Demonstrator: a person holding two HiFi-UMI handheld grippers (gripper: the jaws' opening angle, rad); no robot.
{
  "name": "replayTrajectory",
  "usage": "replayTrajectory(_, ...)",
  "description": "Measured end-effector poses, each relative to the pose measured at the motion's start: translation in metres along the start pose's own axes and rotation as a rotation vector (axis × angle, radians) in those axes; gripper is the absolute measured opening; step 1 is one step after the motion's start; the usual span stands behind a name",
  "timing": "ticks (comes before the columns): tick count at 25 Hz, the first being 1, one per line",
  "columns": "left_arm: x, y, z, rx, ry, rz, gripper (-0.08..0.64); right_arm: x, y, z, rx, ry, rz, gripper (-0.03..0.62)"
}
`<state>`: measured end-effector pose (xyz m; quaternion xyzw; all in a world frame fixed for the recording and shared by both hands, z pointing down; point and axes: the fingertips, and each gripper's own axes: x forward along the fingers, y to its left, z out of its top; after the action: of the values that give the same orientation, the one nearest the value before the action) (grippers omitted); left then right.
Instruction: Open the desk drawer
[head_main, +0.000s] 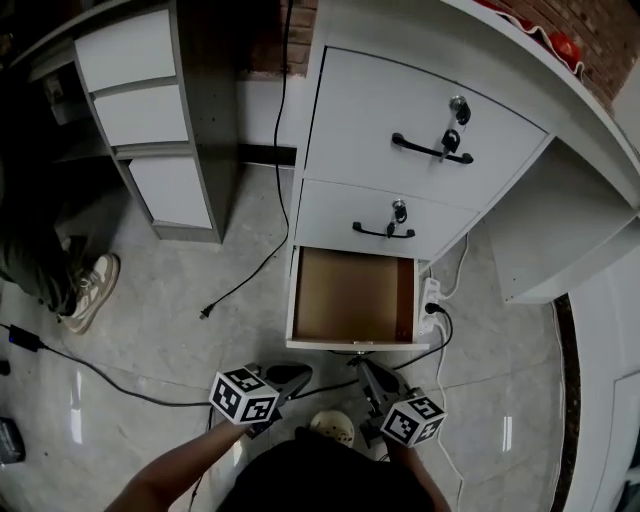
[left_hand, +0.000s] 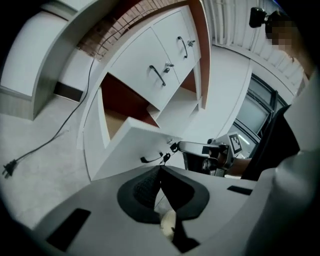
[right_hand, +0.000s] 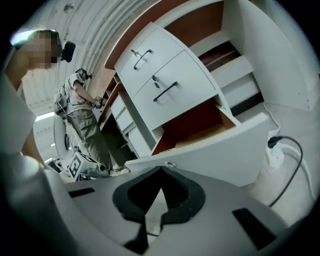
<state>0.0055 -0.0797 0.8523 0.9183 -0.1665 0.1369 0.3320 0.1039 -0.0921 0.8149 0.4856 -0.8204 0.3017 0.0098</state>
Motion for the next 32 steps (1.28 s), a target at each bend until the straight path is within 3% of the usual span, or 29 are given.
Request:
replayTrajectory(8,-0.027,-0.041,0.071,0.065,-0.099,-0.054,0.011,-0.006,0.032,0.061,-0.131,0.026,0.071,0.017)
replayTrajectory(13,-0.029,-0.06,0.113,0.139,-0.154,-0.059,0.011,-0.005,0.047,0.098,-0.163,-0.049,0.082,0.017)
replayTrajectory(16,-0.025,-0.068,0.137,0.142,-0.2,-0.056,0.011,-0.004,0.057,0.126,-0.167,-0.123,0.089,0.017)
replayTrajectory(22,-0.016,-0.092,0.176,0.182,-0.274,-0.042,0.012,-0.021,0.075,0.167,-0.236,-0.222,0.028,0.017)
replayTrajectory(32,-0.017,-0.129,0.204,0.255,-0.298,-0.065,0.011,-0.041,0.08,0.177,-0.292,-0.25,-0.068,0.017)
